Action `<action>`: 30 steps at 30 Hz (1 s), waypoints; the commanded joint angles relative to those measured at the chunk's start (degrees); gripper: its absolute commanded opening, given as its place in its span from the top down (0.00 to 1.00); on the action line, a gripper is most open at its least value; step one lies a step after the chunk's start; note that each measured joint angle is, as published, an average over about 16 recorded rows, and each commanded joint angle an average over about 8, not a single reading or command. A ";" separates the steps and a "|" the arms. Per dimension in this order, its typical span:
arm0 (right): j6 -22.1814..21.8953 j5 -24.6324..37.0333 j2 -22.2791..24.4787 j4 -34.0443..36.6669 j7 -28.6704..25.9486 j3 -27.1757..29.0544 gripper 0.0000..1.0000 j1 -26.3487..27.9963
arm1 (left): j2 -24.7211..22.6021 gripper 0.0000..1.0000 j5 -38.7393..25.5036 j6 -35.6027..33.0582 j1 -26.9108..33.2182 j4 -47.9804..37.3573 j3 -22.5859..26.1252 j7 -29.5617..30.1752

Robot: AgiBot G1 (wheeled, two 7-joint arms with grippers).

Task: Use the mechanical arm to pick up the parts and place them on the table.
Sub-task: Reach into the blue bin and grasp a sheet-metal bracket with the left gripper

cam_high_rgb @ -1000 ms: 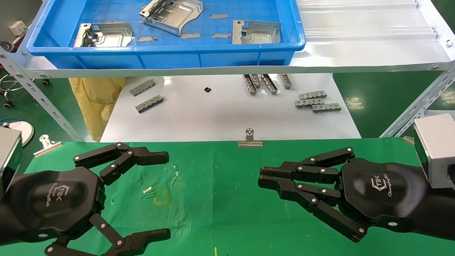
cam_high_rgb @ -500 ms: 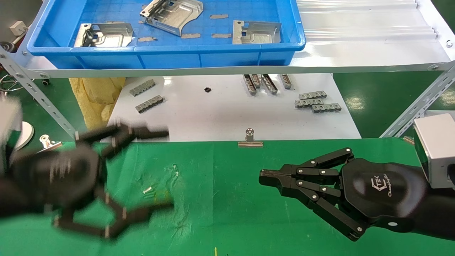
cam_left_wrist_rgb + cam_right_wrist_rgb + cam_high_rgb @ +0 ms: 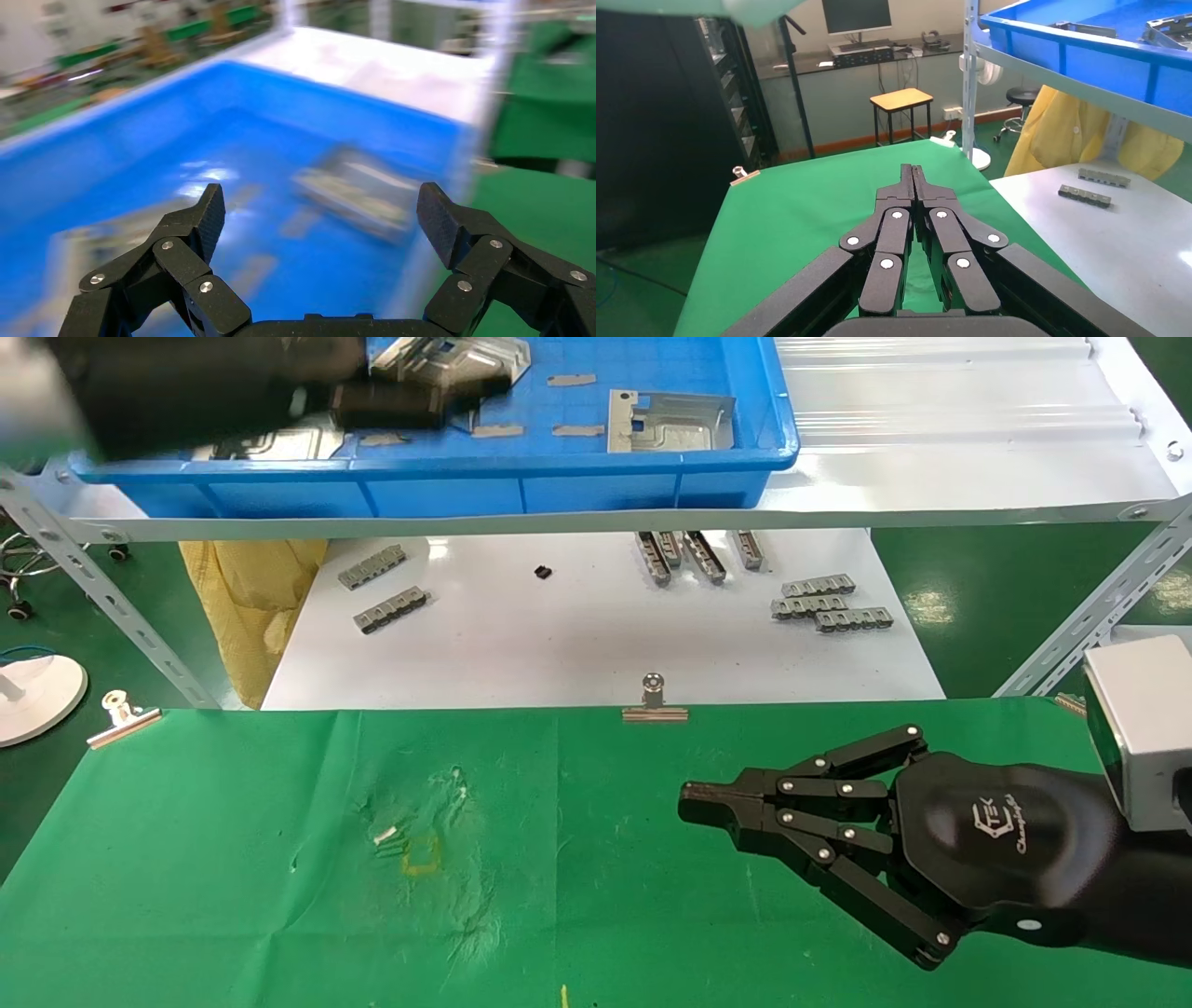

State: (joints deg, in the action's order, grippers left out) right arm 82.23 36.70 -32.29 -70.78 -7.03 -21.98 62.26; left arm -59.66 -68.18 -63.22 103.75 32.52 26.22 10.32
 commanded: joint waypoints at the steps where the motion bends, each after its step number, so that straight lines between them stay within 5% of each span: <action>1: 0.00 0.00 0.00 0.00 0.00 0.00 1.00 0.00 | -3.39 0.00 -2.92 3.36 4.56 -7.34 1.07 -1.50; 3: 0.00 0.00 0.00 0.00 0.00 0.00 1.00 0.00 | -6.32 0.00 -4.76 9.08 7.26 -13.13 1.56 -2.44; 5: 0.00 0.00 0.00 0.00 0.00 0.00 0.81 0.00 | -8.90 0.05 -6.12 14.28 9.34 -18.04 1.94 -3.12; 11: 0.00 0.00 0.00 0.00 0.00 0.00 0.06 0.00 | -13.56 0.77 -8.54 22.11 12.38 -27.25 3.13 -3.86; 12: 0.00 0.00 0.00 0.00 0.00 0.00 0.00 0.00 | -14.00 0.89 -8.86 22.67 12.58 -28.20 3.34 -3.85; 14: 0.00 0.00 0.00 0.00 0.00 0.00 0.00 0.00 | -14.69 1.00 -9.47 23.56 12.87 -29.77 3.76 -3.76; 30: 0.00 0.00 0.00 0.00 0.00 0.00 0.00 0.00 | -15.61 1.00 -10.56 25.28 13.32 -32.39 4.52 -2.96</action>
State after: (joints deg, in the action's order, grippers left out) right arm 82.23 36.70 -32.29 -70.78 -7.03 -21.98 62.26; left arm -75.28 -78.70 -38.00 117.03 0.16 30.70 7.33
